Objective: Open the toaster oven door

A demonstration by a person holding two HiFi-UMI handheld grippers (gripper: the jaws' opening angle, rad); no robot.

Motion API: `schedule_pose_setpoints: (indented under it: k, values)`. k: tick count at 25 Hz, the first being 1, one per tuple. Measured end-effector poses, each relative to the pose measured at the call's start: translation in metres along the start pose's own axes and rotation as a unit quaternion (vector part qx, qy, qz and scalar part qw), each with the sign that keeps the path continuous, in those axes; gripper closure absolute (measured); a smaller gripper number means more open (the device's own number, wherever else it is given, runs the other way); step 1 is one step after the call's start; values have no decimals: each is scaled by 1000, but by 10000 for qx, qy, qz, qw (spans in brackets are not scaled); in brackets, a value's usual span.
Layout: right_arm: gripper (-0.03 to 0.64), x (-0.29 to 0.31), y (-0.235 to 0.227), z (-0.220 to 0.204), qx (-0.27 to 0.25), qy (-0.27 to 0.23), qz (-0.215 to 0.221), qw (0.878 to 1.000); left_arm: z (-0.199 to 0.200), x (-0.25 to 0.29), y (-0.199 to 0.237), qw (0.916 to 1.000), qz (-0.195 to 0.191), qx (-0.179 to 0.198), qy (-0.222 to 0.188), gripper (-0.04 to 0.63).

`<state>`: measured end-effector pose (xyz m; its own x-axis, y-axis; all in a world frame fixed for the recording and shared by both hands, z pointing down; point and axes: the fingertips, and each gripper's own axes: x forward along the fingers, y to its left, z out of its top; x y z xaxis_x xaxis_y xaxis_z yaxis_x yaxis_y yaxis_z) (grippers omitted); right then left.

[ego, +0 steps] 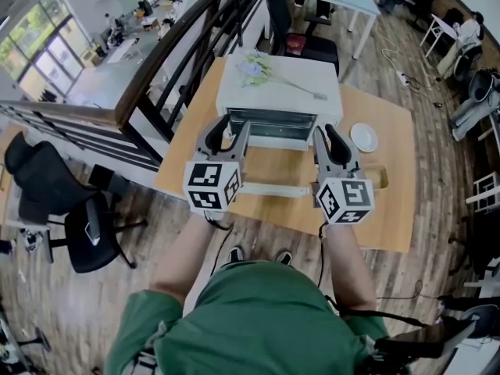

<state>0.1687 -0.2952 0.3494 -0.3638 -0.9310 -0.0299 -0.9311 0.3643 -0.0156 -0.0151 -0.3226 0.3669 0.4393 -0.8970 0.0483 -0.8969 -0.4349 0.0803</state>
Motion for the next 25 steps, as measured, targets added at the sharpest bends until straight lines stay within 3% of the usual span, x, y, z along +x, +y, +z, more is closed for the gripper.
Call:
schedule_pose_setpoints:
  k: [25]
  values:
    - [518,-9,-17,-1,27,-13,88,10000,-8,1,-14,9999,147,-63,63,413]
